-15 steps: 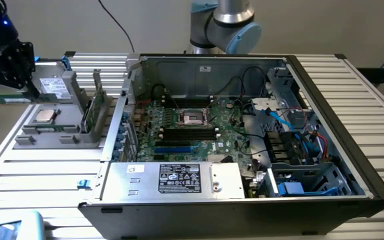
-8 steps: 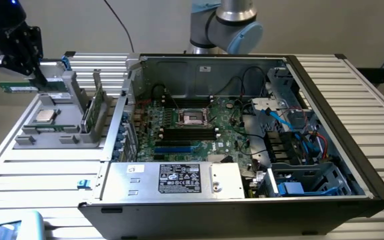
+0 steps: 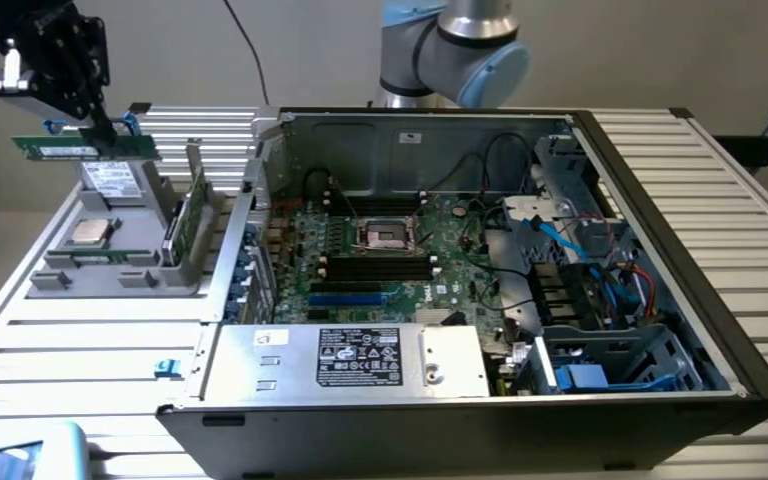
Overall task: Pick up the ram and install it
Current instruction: 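Pick up the ram and move it above insertion slot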
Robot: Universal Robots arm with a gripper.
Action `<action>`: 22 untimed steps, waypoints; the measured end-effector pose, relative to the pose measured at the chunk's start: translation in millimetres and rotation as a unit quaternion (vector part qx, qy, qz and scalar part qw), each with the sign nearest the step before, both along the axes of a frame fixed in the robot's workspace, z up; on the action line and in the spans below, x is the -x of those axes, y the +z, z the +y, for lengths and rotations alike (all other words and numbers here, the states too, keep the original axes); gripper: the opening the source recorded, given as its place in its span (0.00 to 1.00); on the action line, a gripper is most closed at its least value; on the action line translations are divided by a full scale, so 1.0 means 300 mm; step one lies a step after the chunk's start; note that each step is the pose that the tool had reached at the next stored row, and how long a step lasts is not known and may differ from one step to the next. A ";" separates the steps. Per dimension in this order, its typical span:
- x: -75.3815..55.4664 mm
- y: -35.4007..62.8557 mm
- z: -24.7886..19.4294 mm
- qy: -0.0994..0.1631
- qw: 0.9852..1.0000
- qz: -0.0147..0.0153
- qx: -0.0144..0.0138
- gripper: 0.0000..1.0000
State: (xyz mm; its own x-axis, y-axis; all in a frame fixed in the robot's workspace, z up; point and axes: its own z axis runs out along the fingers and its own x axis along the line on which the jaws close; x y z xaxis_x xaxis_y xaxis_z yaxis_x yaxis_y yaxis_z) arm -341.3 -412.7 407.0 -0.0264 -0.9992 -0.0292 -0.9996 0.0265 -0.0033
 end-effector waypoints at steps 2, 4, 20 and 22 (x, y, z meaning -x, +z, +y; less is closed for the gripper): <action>-0.030 0.014 0.000 0.000 1.000 0.000 0.000 0.13; -0.060 0.022 0.000 0.000 1.000 0.000 0.000 0.13; -0.303 0.030 0.000 0.000 1.000 0.000 -0.014 0.13; -0.334 0.030 0.000 0.000 1.000 0.000 -0.015 0.13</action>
